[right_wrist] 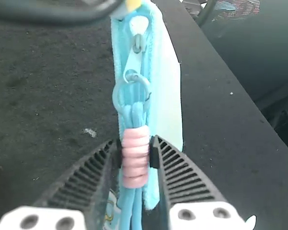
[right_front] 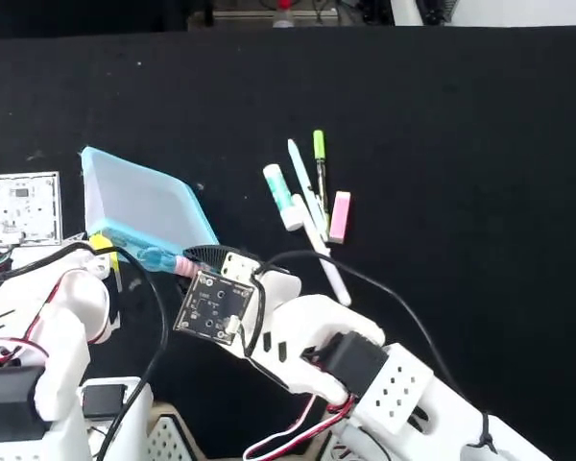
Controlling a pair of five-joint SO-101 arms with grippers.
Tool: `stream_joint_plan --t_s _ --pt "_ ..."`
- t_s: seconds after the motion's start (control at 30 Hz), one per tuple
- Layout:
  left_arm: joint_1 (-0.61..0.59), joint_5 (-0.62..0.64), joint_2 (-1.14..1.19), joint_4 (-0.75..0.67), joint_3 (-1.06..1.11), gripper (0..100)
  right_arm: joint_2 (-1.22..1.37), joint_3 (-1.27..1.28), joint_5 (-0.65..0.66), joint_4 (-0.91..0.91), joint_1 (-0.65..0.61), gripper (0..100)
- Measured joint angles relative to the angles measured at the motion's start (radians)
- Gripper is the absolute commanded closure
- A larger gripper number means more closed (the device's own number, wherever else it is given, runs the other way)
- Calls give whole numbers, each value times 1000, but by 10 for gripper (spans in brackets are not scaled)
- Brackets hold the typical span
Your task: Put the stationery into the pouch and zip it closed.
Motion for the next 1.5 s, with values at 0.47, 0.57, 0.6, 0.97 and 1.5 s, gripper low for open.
stream_joint_plan --t_s 0.47,0.57,0.6,0.97,1.5 --pt "2 0 0 0 0 970 -94 0 -32 15 -2 981" --pt "2 0 0 0 0 970 -94 0 -32 15 -2 989" --pt "2 0 0 0 0 970 -94 0 -32 15 -2 988" --pt "2 0 0 0 0 970 -94 0 -89 15 -3 845" --pt "3 0 0 0 0 970 -94 15 -97 15 -3 874"
